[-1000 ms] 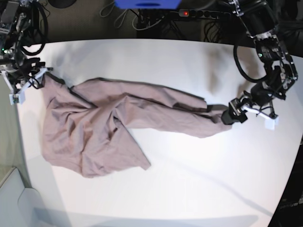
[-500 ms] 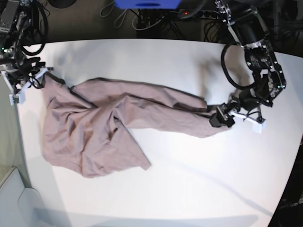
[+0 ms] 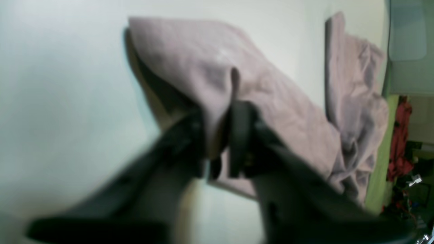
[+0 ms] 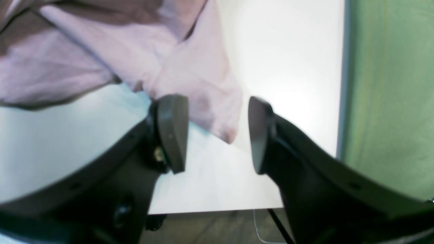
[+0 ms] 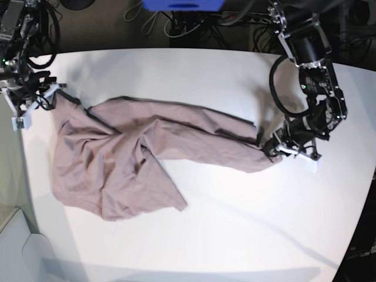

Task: Layout the t-shirt on the table in an organized manner, then fold the t-shirt properly
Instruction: 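Sweep the left gripper along the shirt, pulling its end toward the body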

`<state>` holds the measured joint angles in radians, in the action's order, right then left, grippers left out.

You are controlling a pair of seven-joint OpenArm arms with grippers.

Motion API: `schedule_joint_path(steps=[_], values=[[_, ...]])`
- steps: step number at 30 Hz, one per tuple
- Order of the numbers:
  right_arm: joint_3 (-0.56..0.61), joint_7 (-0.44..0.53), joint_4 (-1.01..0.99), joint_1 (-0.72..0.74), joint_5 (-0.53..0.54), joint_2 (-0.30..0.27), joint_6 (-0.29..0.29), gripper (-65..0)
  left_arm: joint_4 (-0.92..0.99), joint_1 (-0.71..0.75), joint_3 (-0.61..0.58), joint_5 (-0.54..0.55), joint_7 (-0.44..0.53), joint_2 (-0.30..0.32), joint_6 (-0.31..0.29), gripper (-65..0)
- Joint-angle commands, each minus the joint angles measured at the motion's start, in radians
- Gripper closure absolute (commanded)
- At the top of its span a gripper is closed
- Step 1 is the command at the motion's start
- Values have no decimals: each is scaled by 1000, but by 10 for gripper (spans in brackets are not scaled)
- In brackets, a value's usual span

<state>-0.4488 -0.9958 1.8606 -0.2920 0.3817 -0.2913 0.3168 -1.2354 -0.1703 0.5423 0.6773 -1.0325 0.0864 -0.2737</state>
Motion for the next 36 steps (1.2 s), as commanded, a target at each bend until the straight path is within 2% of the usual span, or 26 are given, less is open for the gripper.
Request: schedule_joint_path(steps=[1,4,9,14,18,20,25,36], values=[[-8,18,17,7,4,-18,3,-292,-24,-19,3,25,10,9,-2,-4],[-8,21,15,12,3,-19,3,-292,-76,-36,5,32,10,9,0,-18],[-8,24,10,15,3,-41,3,-292,-168,-93,5,32,2,5,1,-2],[-9,24,9,15,3,-62,3,-292,-174,-197,-4,23,4,3,1,-2],[-9,24,9,15,3,-67,3,-292,-94,-286,-4,11,11,3,1,-3],[-9,24,9,15,3,-65,3,-292,-13,-340,-4,-38,19,2,1,-4],[-9,24,9,6,3,-62,3,-291,151,-418,-4,-138,148,-33,1,-4],[-9,16,9,4,1,-61,3,-291,231,-572,-6,-149,248,-81,1,-6]])
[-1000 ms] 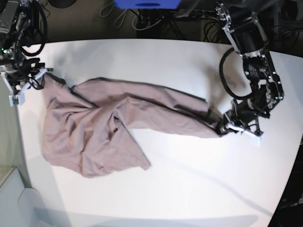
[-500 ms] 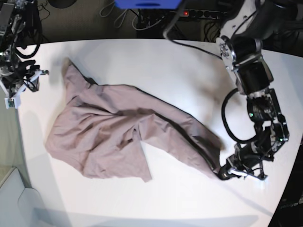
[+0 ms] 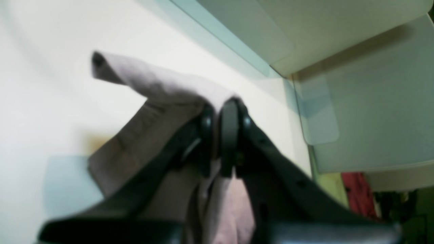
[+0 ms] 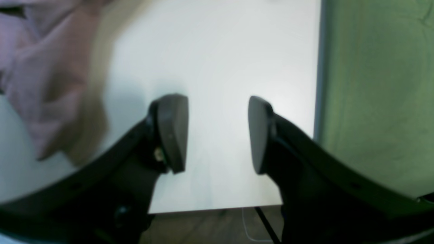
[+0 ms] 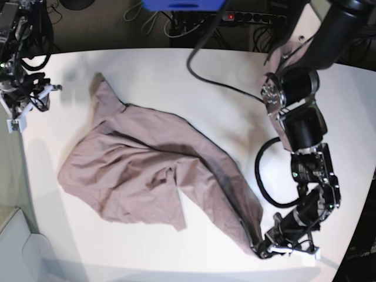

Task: Layout the t-shirt on the table in an organized manner, then fold the t-shirt properly
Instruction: 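Sweep the left gripper along the shirt, pulling its end toward the body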

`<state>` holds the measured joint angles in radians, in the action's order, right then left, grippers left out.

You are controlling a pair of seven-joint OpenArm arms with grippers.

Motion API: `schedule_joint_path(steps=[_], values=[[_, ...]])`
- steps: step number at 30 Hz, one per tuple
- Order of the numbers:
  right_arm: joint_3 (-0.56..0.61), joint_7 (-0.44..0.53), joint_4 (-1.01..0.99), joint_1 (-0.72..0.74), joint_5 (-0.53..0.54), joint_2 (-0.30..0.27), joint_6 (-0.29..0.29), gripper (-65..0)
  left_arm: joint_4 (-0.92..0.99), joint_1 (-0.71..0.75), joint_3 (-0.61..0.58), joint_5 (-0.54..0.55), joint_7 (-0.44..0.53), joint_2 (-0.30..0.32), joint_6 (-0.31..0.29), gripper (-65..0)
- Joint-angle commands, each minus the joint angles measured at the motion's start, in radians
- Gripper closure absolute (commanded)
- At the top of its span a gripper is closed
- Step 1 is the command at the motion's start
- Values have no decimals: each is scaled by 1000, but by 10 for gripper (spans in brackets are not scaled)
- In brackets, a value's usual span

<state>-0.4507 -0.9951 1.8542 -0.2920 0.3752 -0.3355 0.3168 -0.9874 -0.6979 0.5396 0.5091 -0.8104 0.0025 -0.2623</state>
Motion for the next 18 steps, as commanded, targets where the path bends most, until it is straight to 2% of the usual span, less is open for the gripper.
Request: schedule_joint_path(steps=[1,3,9,13,15,18], values=[[-7,15,15,4,8,-17,3,-291,9,-59,-3,20,35,4,-10,-17],[-7,15,15,4,8,-17,3,-291,66,-98,-3,-5,50,6,-10,-70],[-7,14,15,3,8,-15,3,-291,166,-134,-2,-48,70,3,-10,-362],[-6,20,25,-17,9,-3,3,-291,161,-127,3,-45,56,3,-16,-524],[-1,20,25,-17,11,-3,3,-291,158,-96,4,-45,36,9,-19,-565],[-1,20,25,-17,11,-3,3,-291,112,-41,3,-48,26,15,-19,-571]])
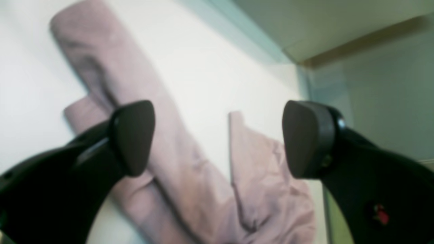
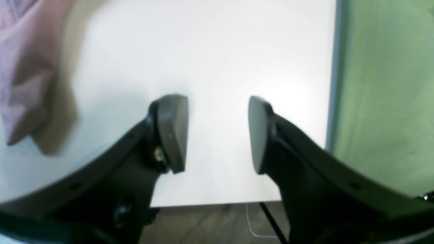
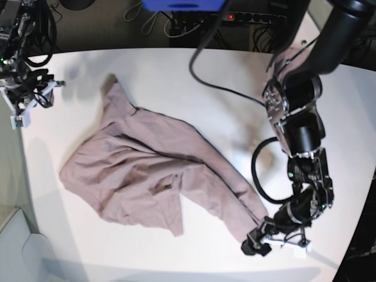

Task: Layout the t-shirt on the table in an organized manner, then fold the t-shirt properly
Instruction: 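Sweep the left gripper along the shirt, pulling its end toward the body, then grasp the shirt edge with the left gripper and smooth it flat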

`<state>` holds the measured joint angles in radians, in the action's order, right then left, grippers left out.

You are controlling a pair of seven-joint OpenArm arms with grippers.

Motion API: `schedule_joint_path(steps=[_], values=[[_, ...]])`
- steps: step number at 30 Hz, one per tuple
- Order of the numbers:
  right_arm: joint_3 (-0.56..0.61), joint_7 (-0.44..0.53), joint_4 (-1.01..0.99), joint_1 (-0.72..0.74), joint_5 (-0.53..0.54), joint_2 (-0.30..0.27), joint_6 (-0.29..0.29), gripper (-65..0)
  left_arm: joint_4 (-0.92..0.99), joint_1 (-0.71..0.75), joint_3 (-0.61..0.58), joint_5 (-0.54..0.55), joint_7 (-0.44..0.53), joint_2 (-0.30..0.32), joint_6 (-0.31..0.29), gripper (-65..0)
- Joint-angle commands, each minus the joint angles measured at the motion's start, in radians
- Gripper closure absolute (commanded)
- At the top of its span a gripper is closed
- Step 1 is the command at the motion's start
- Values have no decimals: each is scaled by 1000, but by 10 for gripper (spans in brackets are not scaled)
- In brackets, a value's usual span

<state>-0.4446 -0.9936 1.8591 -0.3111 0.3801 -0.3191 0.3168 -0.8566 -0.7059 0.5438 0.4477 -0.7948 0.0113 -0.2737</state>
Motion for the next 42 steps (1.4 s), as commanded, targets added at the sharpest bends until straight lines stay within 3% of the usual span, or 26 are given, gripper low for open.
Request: schedule_joint_path(steps=[1,6,9,18,26,34,42], values=[[-9,18,20,2,6,-19,3,-291,-36,-5,-6,13,10,17,-8,-567],[-10,18,20,2,6,-18,3,-291,-51,91,-8,9,22,39,-8,-512],[-10,18,20,2,6,-18,3,-291,-23,111,-21,3,91,55,-6,-494],[-10,20,20,2,6,-18,3,-291,145,110,-156,-43,240,51,1,-491],[-12,20,20,2,6,-18,3,-291,176,134,-161,-43,255,60,1,-484],[-12,22,20,3,6,-18,3,-291,178,142,-161,-43,260,51,1,-246],[-12,22,20,5,6,-18,3,-291,265,137,-164,-43,331,49,1,-233]])
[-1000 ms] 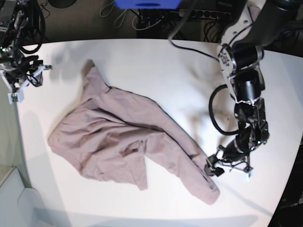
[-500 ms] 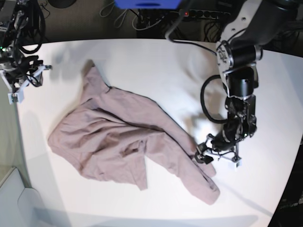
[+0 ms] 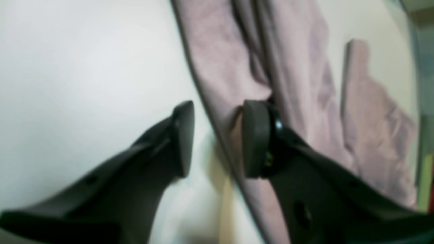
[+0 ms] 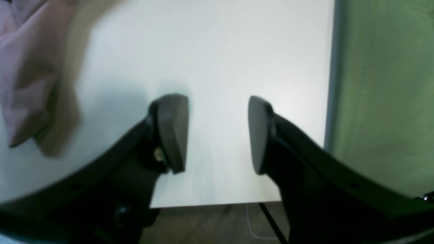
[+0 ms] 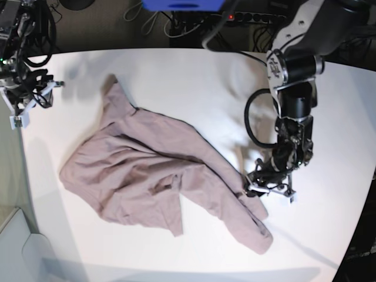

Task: Layout the t-shirt on the table in an organized manner, then fold the t-shirt properly
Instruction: 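Grasp the shirt edge with the left gripper and smooth it flat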

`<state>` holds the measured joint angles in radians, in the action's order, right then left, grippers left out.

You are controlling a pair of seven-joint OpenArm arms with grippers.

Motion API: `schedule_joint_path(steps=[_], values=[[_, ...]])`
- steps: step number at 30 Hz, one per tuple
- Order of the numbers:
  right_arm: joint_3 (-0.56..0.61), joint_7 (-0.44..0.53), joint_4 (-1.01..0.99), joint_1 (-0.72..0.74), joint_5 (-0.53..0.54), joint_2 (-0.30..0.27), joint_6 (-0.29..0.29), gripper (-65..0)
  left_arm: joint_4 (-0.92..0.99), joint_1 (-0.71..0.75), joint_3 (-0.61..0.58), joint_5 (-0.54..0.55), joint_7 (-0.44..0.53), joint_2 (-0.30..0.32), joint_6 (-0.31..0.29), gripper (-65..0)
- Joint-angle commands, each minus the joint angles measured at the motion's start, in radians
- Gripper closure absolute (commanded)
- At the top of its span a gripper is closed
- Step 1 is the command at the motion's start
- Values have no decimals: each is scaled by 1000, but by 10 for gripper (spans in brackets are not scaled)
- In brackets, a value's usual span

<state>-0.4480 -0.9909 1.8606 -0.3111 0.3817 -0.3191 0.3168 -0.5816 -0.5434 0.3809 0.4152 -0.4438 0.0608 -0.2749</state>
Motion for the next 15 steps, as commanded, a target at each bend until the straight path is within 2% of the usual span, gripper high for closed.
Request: schedule_joint_path(steps=[1,9,10,12,14,15], values=[[-8,19,18,5,4,-18,3,-291,8,-27,-1,-11,-10,0,3,-233],[-8,19,18,3,4,-18,3,-291,45,-40,-7,-11,9,-16,3,-228],[-8,19,18,3,4,-18,3,-291,45,-39,-9,-11,7,-16,3,-212],[-8,19,18,3,4,-19,3,-291,45,-39,-9,-11,6,-16,3,-125],[-8,19,18,3,4,-19,3,-291,45,-39,-9,-11,6,-14,3,0],[-8,19,18,3,4,-19,3,-291,45,-39,-9,-11,4,-14,3,0]])
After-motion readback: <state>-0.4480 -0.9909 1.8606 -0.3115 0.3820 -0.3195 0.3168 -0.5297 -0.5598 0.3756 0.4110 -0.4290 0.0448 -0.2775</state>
